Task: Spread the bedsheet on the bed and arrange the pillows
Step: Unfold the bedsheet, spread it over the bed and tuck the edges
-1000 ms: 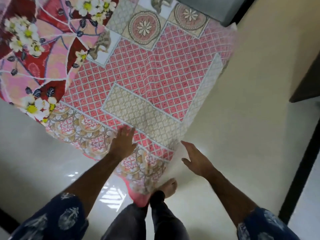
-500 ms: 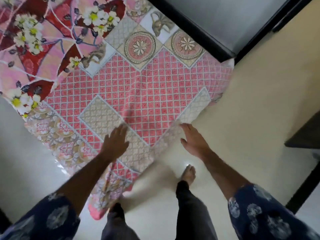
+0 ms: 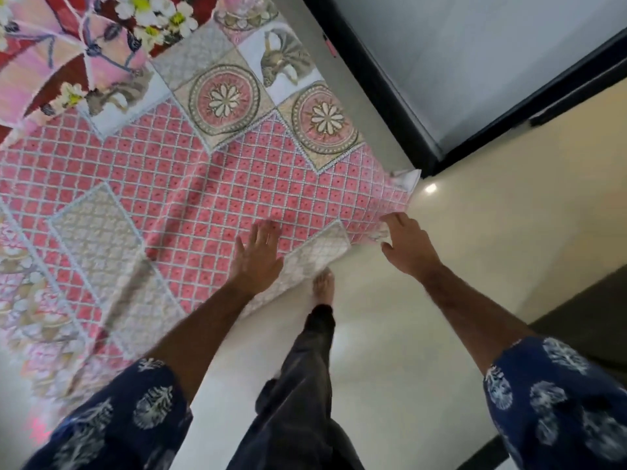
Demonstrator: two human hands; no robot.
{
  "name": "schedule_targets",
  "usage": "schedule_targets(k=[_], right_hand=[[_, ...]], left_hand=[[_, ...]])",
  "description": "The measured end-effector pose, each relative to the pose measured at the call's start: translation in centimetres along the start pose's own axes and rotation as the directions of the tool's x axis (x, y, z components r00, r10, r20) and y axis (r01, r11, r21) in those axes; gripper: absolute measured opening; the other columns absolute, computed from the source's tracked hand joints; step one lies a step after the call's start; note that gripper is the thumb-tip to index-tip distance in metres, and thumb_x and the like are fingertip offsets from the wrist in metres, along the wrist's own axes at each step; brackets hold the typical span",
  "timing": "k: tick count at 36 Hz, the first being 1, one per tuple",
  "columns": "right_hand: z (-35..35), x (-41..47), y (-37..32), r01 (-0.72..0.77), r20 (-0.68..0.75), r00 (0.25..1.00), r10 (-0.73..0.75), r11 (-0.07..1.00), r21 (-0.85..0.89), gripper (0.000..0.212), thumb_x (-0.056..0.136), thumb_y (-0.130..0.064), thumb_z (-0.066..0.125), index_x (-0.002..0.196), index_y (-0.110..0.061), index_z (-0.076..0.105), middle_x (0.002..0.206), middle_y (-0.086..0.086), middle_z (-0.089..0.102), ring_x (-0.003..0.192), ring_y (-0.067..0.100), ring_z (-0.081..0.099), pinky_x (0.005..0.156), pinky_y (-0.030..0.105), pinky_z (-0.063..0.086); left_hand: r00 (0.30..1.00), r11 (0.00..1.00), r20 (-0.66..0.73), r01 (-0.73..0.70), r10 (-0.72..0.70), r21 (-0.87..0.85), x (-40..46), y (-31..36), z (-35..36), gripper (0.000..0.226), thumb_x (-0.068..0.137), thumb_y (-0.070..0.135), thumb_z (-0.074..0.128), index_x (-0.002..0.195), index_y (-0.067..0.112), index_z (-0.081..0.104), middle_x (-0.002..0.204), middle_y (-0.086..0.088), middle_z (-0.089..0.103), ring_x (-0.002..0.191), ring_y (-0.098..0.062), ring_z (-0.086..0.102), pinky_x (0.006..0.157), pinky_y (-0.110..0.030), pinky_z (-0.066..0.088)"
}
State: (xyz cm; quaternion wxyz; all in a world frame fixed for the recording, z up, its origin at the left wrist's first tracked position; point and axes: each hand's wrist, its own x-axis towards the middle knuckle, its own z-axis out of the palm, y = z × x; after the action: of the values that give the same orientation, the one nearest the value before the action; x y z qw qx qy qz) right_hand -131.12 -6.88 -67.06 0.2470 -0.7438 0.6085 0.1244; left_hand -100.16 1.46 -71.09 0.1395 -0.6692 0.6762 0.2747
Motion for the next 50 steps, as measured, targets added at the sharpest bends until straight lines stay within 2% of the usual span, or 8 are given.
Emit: schedule_targets(k=[9, 14, 19, 24, 29, 36, 41, 50], right_hand=[[-2.1, 12.3, 6.7, 0.054, -0.037, 0.997, -0.064, 0.973, -0.224, 0.058, 0.082, -0.022, 0.073, 0.135, -0.015, 0.051, 0.146, 0.010, 0.047, 0.138, 0.034, 0.039, 0.111, 0.057, 0.033], [-2.9, 17.5, 8.8, 0.358, 0.106, 0.932, -0.346, 0.841, -0.405, 0.021, 0.083, -0.026, 0.074, 0.102, -0.020, 0.070, 0.108, 0.004, 0.069, 0.112, 0.030, 0.060, 0.111, 0.055, 0.029], [-4.1, 18.9, 9.9, 0.603, 0.246, 0.794, -0.556, 0.666, -0.439, 0.018, 0.075, -0.012, 0.059, 0.089, -0.018, 0.069, 0.088, 0.005, 0.074, 0.086, 0.027, 0.071, 0.087, 0.043, 0.047], [-5.1, 18.0, 11.5, 0.721, 0.305, 0.689, -0.658, 0.576, -0.386, 0.040, 0.044, -0.004, 0.086, 0.074, -0.021, 0.066, 0.061, -0.001, 0.067, 0.058, 0.021, 0.067, 0.061, 0.036, 0.050], [-4.1, 15.2, 13.8, 0.766, 0.362, 0.642, -0.676, 0.551, -0.331, 0.050, 0.043, -0.014, 0.086, 0.091, -0.021, 0.071, 0.060, -0.003, 0.064, 0.057, 0.020, 0.066, 0.062, 0.035, 0.050], [-4.8, 14.1, 16.6, 0.754, 0.260, 0.652, -0.712, 0.575, -0.317, 0.044, 0.047, -0.010, 0.088, 0.084, -0.023, 0.067, 0.067, -0.005, 0.068, 0.066, 0.023, 0.067, 0.071, 0.039, 0.049], [-4.3, 15.4, 16.9, 0.814, 0.306, 0.570, -0.763, 0.474, -0.335, 0.055, 0.045, -0.007, 0.086, 0.095, -0.020, 0.065, 0.075, 0.000, 0.069, 0.072, 0.027, 0.067, 0.079, 0.044, 0.050], [-3.4, 15.6, 15.8, 0.839, 0.441, 0.543, -0.715, 0.441, -0.318, 0.065, 0.031, -0.004, 0.089, 0.093, -0.015, 0.070, 0.065, 0.001, 0.069, 0.061, 0.022, 0.068, 0.065, 0.040, 0.053]], left_hand=[[0.986, 0.999, -0.164, 0.032, -0.026, 0.035, 7.5, 2.8, 0.4, 0.066, 0.103, 0.045, 0.036, 0.159, 0.014, 0.018, 0.168, -0.012, 0.012, 0.154, -0.037, 0.010, 0.117, -0.068, 0.021], [0.974, 0.996, -0.211, 0.084, -0.077, 0.022, 9.8, 4.2, 0.5, 0.068, 0.104, 0.053, 0.018, 0.160, 0.016, 0.009, 0.169, -0.011, 0.003, 0.155, -0.039, 0.003, 0.119, -0.069, 0.014], [0.973, 0.994, -0.208, 0.107, -0.103, 0.011, 10.4, 5.8, 0.0, 0.074, 0.102, 0.061, 0.025, 0.160, 0.017, 0.013, 0.169, -0.010, 0.000, 0.154, -0.040, 0.003, 0.118, -0.070, 0.015], [0.973, 0.996, -0.217, 0.084, -0.076, 0.027, 10.1, 8.7, 0.0, 0.079, 0.098, 0.066, 0.026, 0.159, 0.017, 0.017, 0.168, -0.011, 0.010, 0.154, -0.040, 0.011, 0.118, -0.067, 0.018], [0.970, 0.984, -0.169, 0.171, -0.178, -0.053, 9.6, 12.7, -0.3, 0.080, 0.100, 0.065, 0.027, 0.161, 0.020, 0.004, 0.169, -0.011, 0.005, 0.154, -0.038, 0.004, 0.119, -0.066, 0.016], [0.966, 0.971, -0.100, 0.240, -0.241, -0.015, 9.5, 17.4, -1.0, 0.089, 0.090, 0.058, 0.060, 0.158, 0.015, 0.023, 0.164, -0.015, 0.026, 0.150, -0.041, 0.024, 0.113, -0.065, 0.031], [0.951, 0.956, -0.099, 0.288, -0.292, -0.053, 10.2, 19.7, -1.4, 0.089, 0.075, 0.046, 0.081, 0.149, 0.014, 0.041, 0.152, -0.015, 0.045, 0.138, -0.042, 0.043, 0.103, -0.059, 0.045], [0.944, 0.952, -0.126, 0.306, -0.305, -0.005, 10.8, 20.6, -2.0, 0.073, 0.075, 0.026, 0.078, 0.137, 0.017, 0.040, 0.133, -0.008, 0.052, 0.114, -0.030, 0.053, 0.084, -0.047, 0.051]])
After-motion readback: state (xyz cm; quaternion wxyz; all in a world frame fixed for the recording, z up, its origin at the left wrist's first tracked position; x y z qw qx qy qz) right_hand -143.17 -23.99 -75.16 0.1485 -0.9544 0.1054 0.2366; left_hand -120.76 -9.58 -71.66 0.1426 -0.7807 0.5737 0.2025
